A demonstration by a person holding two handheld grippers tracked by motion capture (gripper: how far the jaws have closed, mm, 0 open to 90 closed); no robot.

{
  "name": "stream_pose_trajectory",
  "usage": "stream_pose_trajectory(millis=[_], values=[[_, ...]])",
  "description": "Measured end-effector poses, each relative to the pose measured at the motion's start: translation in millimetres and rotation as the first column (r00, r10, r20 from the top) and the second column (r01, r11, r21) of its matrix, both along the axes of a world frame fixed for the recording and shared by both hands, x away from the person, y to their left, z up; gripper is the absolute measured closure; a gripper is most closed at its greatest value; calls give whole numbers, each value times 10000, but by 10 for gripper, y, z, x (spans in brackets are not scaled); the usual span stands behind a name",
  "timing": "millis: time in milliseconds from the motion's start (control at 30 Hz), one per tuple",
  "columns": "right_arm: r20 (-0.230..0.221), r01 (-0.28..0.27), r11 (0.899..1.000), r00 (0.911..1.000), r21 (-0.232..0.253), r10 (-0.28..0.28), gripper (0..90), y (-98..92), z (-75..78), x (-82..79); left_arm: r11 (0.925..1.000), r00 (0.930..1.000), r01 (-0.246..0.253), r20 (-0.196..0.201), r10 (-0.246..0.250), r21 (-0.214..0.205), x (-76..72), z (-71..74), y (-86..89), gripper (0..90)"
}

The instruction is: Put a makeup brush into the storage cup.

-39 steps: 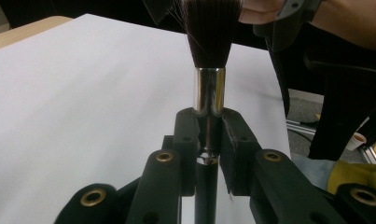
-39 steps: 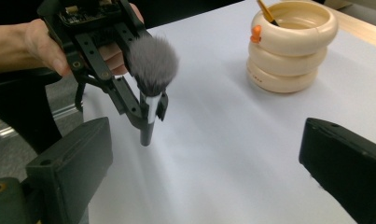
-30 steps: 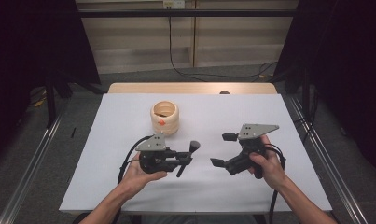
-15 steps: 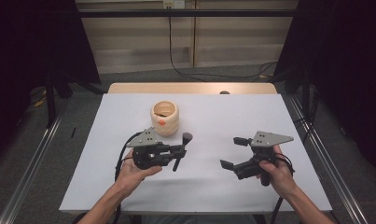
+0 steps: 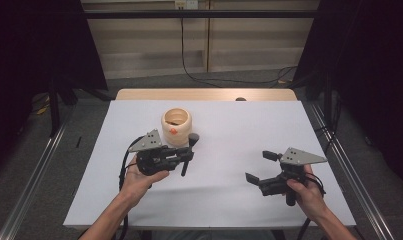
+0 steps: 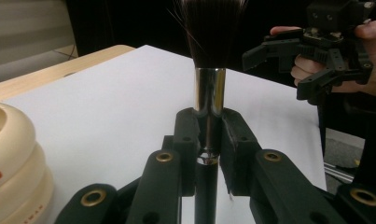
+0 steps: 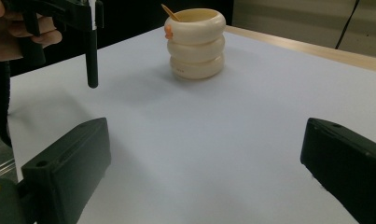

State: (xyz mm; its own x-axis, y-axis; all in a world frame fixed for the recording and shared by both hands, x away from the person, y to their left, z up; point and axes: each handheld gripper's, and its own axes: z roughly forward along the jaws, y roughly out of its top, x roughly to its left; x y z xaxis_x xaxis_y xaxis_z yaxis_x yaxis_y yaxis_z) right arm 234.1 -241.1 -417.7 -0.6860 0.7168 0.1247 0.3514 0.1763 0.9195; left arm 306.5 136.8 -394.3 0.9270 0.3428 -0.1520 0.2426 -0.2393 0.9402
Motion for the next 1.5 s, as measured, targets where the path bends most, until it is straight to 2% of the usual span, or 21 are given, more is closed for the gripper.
stream_pose_trajectory(millis=[267,367,400,500,667,867,933,1100,1300,1500], values=[[206,516,9986,9984,70,-517,5,-71,-34,-52,9995,9995,-285,126,287,-141,41,50,64,781],[257,877,9960,9958,192,-882,5,-136,-59,-73,9984,9986,-518,101,520,-213,72,67,96,781],[285,1029,9945,9942,190,-1034,7,-155,-75,-85,9984,9983,-556,143,558,-111,80,74,104,782],[275,1184,9929,9926,100,-1187,7,-196,-111,-126,9974,9972,-698,247,702,-155,116,110,123,781],[319,1514,9882,9879,225,-1521,11,-269,-167,-194,9953,9940,-952,514,961,-195,180,189,130,782],[389,1766,9841,9834,213,-1773,20,-293,-238,-229,9924,9915,-1155,556,1178,-425,246,240,154,782],[397,1858,9821,9816,292,-1869,20,-305,-241,-240,9913,9896,-1273,626,1292,-332,266,253,163,782],[527,1895,9808,9800,457,-1918,15,-316,-229,-242,9864,9855,-1531,644,1568,-593,332,317,183,782],[567,1879,9812,9801,452,-1903,8,-307,-235,-242,9841,9829,-1693,635,1726,-543,424,344,186,781],[573,1845,9817,9807,467,-1870,7,-299,-236,-233,9782,9771,-1932,758,1989,-761,521,472,206,782]])
